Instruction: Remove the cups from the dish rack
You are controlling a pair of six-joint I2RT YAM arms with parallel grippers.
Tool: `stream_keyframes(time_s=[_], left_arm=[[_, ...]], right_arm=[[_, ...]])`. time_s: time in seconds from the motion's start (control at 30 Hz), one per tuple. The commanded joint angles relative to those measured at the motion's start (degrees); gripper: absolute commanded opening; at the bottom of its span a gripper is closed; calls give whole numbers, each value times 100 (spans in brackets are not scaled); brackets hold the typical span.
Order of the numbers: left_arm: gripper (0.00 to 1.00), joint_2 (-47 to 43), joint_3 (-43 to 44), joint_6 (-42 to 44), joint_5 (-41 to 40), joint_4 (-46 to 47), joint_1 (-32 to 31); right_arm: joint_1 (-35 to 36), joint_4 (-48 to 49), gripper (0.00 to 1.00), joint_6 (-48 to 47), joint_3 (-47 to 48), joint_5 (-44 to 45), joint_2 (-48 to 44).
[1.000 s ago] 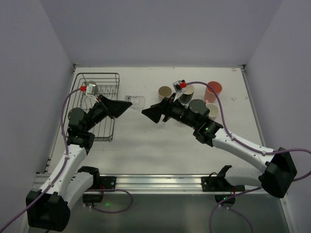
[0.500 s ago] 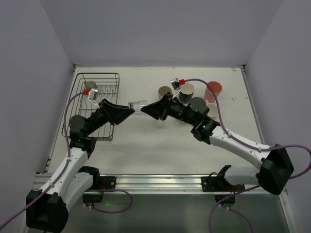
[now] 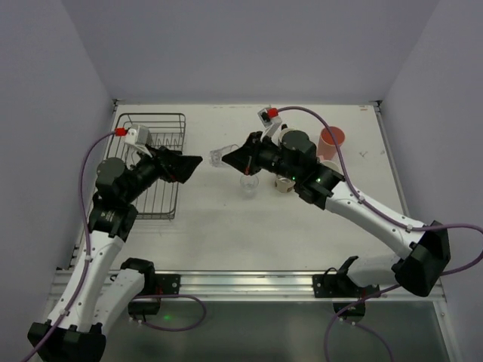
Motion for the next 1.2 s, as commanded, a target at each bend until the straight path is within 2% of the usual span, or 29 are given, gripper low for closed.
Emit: stream_keyframes(time_s=[0.0,0.2,0.37,0.7,1.17], left_arm=[[100,-381,363,1351,-1494,-1736,-39],[100,-795,-384,1571,-2199,-1666,-40],[100,-760,-271,1677,-2261,-1745,-48],[100,-795,-315,1703,-2235,-1763,-136],[100,-778,-323,1703,-2279,-1772,-145]], right_arm=[[-84,-2353,0,-1392,837,748,240],[-93,-4427,0,-2212,1971,1689,1320],[-76,-5273,0,-2441,2631,2190,2216],[21,-5178,0,-2450,2684,2358,2771],[179,-5134,0,-2538,3212,2472,2973]])
